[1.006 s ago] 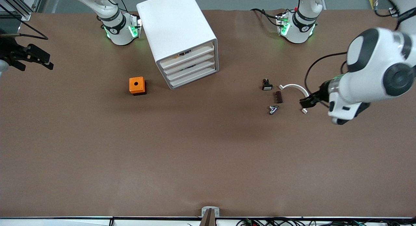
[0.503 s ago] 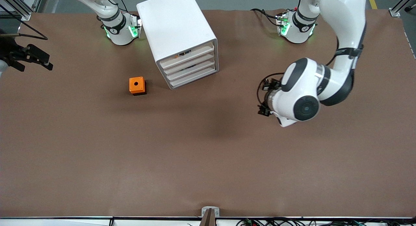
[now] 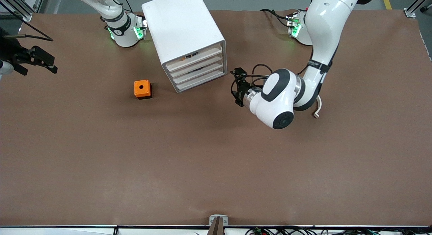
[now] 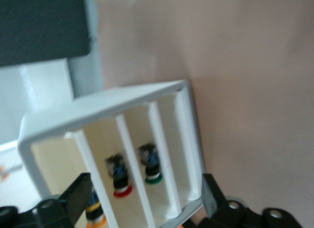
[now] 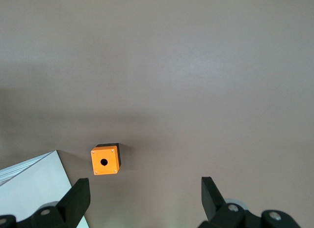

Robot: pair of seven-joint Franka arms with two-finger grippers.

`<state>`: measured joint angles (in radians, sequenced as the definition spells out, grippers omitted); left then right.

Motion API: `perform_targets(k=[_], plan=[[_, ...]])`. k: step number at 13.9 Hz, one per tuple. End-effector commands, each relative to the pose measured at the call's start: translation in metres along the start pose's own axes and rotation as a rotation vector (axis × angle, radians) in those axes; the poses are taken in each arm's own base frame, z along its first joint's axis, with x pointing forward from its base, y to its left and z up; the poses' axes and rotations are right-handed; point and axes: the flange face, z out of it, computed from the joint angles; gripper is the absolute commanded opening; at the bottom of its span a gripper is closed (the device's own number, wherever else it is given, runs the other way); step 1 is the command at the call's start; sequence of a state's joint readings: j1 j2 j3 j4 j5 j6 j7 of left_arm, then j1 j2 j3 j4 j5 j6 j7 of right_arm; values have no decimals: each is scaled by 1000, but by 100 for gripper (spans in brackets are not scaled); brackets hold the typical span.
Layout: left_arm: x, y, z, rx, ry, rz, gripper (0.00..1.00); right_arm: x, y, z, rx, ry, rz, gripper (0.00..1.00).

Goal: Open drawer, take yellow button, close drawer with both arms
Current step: 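Reach the left gripper to the cabinet's drawer handle and grasp it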

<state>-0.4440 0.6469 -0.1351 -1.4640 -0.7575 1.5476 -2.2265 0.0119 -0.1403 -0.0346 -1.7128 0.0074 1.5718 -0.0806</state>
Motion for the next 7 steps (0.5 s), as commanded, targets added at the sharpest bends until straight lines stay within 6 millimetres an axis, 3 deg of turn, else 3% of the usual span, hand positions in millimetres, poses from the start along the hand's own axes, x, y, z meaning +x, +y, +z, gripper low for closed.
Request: perform_targets(k=[1,4,7], plan=[[-17,-4,19,90,-42,-79,61,-5,1,-4,-18,15,-13,100],[-31,-10,53,166,-42,-122,61,-5,9,-5,-5,16,-34,100],[-38,-12,75,248,-53,-136,54,-6,9,-4,3,12,-25,100]])
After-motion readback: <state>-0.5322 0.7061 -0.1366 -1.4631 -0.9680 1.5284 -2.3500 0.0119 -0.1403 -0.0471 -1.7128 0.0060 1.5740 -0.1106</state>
